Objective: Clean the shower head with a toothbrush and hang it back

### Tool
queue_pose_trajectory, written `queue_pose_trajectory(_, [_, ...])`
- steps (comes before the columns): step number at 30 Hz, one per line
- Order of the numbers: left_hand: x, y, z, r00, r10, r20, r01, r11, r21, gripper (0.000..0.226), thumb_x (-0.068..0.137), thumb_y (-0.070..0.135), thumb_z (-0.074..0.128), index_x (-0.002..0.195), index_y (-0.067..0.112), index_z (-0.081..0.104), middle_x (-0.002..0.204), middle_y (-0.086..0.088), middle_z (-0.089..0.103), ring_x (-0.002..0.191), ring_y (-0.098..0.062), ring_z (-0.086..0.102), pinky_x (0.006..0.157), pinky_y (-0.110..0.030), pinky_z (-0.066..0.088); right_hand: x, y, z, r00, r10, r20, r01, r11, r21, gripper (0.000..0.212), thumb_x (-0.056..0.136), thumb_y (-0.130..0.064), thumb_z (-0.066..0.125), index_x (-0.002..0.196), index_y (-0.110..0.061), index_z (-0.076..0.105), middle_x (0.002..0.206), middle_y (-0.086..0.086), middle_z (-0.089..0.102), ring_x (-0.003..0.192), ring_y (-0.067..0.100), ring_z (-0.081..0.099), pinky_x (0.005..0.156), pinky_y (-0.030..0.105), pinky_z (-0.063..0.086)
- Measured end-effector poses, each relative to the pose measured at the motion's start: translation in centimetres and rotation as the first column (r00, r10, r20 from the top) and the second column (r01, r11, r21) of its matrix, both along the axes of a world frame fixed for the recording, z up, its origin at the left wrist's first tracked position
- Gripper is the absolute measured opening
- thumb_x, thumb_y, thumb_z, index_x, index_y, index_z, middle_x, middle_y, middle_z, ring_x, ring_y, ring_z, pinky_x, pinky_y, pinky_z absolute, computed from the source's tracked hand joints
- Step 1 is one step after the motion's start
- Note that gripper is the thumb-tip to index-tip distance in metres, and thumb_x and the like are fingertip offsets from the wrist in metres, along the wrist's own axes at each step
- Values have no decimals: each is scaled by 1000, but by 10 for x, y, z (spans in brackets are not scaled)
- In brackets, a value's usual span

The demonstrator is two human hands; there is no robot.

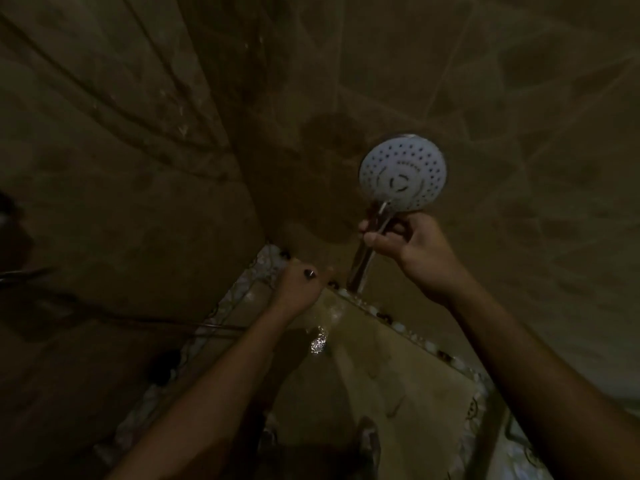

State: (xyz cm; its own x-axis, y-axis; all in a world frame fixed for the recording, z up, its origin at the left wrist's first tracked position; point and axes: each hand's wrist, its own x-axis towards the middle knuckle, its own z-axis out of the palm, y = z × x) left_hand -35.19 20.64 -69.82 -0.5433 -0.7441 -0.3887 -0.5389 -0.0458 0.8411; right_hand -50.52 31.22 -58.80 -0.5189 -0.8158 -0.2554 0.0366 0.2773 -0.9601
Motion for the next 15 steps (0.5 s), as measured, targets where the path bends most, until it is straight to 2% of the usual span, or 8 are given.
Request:
queue_pose_trajectory(2, [5, -4, -38, 999, -1, 40, 0, 1000, 12, 56, 94, 16, 68, 45, 6, 43, 35, 12, 44, 39, 5, 39, 53, -21, 33, -7, -2, -48, 997, 19, 75, -24, 998, 64, 27, 89, 7, 67, 115, 5, 61, 106, 10, 73, 97, 13, 72, 91, 32, 58])
queue_pose_trajectory(4, [14, -7, -82, 998, 7, 65, -8, 1000, 16, 55, 92, 22, 70, 42, 11, 47, 35, 13, 48, 38, 6, 44, 49, -16, 33, -11, -4, -98, 988, 24, 154, -44, 991, 129, 25, 90, 5, 65, 115, 4, 62, 107, 14, 73, 92, 12, 72, 86, 29, 59])
queue_pose_trajectory(7, [23, -9, -147, 987, -50, 151, 41, 997, 67, 47, 86, 41, 69, 54, 9, 57, 45, -2, 45, 48, -1, 47, 59, -24, 36, -11, -2, -170, 965, 44, 257, -97, 975, 197, 22, 90, -3, 69, 112, -4, 66, 106, 12, 75, 91, 17, 72, 81, 31, 57])
queue_pose_trajectory(9, [27, -5, -190, 960, -84, 267, 76, 996, 43, 55, 87, 52, 60, 50, 16, 42, 48, 0, 38, 48, -4, 40, 59, -27, 32, -7, 1, -220, 938, 19, 345, -104, 968, 230, 19, 88, -5, 70, 107, -9, 69, 106, 12, 74, 94, 22, 72, 83, 32, 58])
queue_pose_trajectory(11, [31, -1, -230, 938, -121, 324, 106, 992, 62, 44, 85, 57, 53, 57, 24, 46, 59, 2, 49, 54, -10, 47, 62, -30, 34, -2, 4, -269, 927, -38, 374, -77, 954, 289, 17, 90, -3, 68, 103, -13, 70, 110, 16, 73, 98, 29, 73, 85, 34, 58])
queue_pose_trajectory(12, [32, 0, -250, 929, -142, 342, 117, 989, 92, 38, 92, 50, 55, 70, 19, 60, 72, -6, 61, 65, -20, 57, 67, -31, 37, 0, 6, -290, 921, -58, 384, -72, 947, 314, 17, 90, -3, 68, 103, -14, 70, 110, 17, 74, 100, 31, 73, 86, 35, 58])
queue_pose_trajectory(13, [33, 2, -274, 921, -151, 358, 118, 987, 112, 36, 97, 40, 57, 93, 7, 69, 95, -17, 68, 85, -31, 64, 75, -34, 42, 4, 9, -316, 915, -61, 399, -83, 939, 334, 16, 90, -4, 68, 102, -14, 71, 109, 16, 74, 100, 31, 73, 87, 37, 58])
queue_pose_trajectory(15, [36, 6, -321, 889, -154, 432, 101, 984, 144, 45, 100, 34, 57, 130, 0, 59, 132, -17, 62, 120, -36, 57, 96, -37, 42, 10, 15, -366, 901, -60, 430, -116, 921, 371, 13, 89, -7, 69, 100, -14, 73, 107, 12, 76, 99, 28, 74, 89, 40, 56])
